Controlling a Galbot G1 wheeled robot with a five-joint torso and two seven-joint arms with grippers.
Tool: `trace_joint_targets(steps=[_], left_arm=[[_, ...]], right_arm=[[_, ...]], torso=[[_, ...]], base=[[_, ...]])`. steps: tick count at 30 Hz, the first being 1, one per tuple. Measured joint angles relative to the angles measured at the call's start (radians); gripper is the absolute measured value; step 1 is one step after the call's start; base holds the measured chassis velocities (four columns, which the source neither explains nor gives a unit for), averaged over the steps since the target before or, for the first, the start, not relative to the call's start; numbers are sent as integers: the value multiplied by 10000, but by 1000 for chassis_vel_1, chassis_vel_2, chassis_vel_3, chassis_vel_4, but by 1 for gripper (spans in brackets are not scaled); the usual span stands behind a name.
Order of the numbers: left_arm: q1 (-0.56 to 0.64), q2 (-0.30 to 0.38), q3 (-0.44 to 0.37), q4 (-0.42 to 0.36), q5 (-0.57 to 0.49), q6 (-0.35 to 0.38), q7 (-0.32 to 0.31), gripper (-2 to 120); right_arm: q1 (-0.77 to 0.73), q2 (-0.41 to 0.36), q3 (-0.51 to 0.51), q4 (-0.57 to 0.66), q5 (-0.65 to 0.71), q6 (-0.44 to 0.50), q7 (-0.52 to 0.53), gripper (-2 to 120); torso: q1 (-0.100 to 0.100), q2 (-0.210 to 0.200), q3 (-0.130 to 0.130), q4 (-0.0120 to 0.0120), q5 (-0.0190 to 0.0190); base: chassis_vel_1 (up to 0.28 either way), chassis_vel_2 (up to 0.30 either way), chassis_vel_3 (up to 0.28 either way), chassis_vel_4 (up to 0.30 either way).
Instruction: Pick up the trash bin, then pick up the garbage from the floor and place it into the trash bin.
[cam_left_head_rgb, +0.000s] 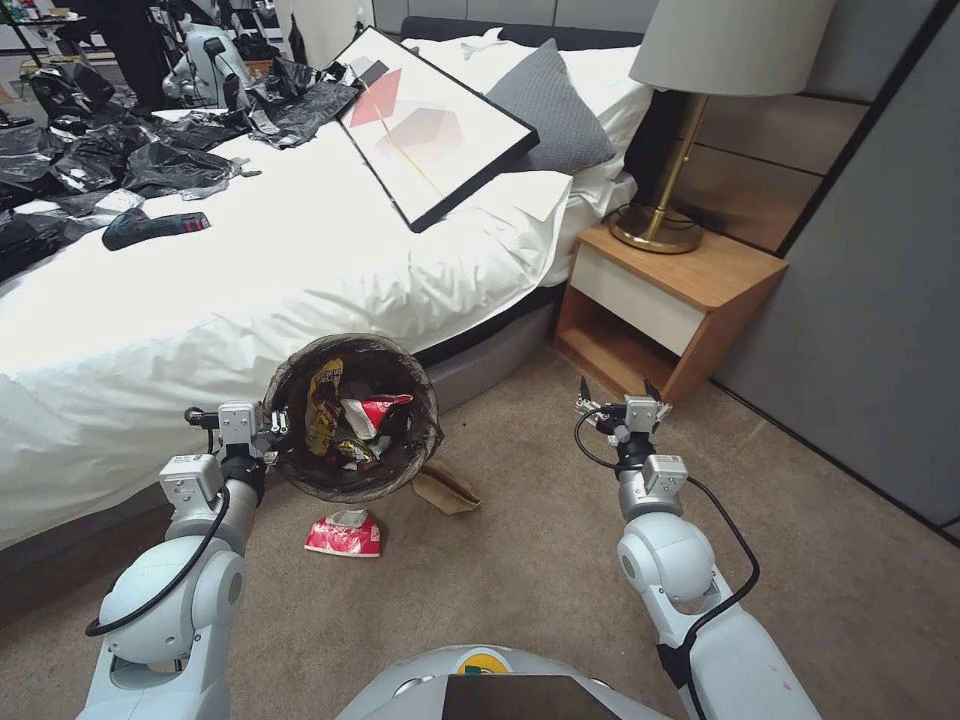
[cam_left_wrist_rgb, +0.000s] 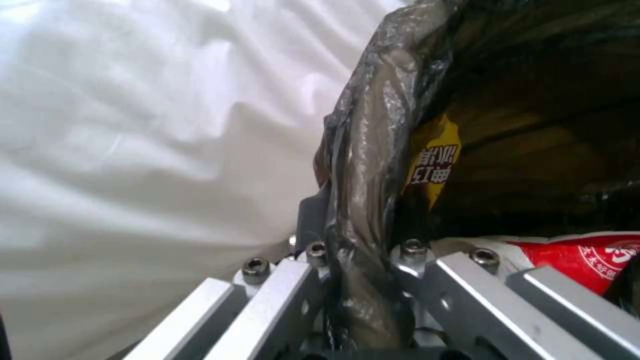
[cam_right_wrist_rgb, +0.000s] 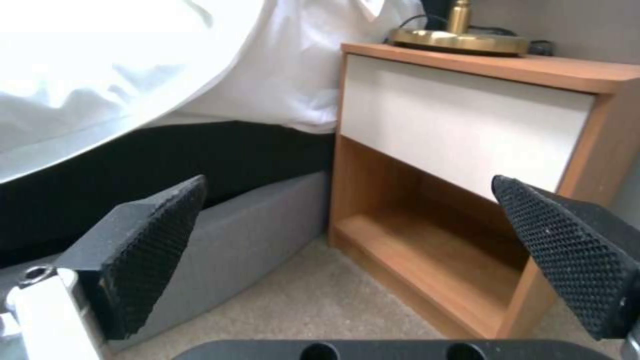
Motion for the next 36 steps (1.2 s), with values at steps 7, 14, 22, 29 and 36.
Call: trace_joint_targets(steps=[7, 14, 22, 29, 36], left_arm=[[-14, 9, -22, 39, -63, 18, -37, 0], [-15, 32, -37, 51, -127, 18, -62, 0], [-7, 8, -37, 47, -177, 18, -105, 0], [16, -2, -57, 15, -179, 13, -106, 0], [45, -17, -34, 4, -198, 9, -102, 0]], right_arm=[[7, -31, 8, -38, 9, -57, 13, 100], [6, -23, -32, -38, 13, -100, 12, 100], [-43, -50, -37, -31, -16, -129, 0, 100], [-81, -66, -30, 6, -58, -128, 1, 100], [-116, -67, 6, 8, -37, -121, 35, 100]], torso=[[0, 0, 0, 0, 0], [0, 0, 0, 0, 0], [0, 0, 0, 0, 0], [0, 0, 0, 0, 0], [0, 0, 0, 0, 0]], base=[[0, 0, 0, 0], [20, 23, 17, 16], [13, 19, 16, 16], [0, 0, 0, 0], [17, 15, 14, 22]])
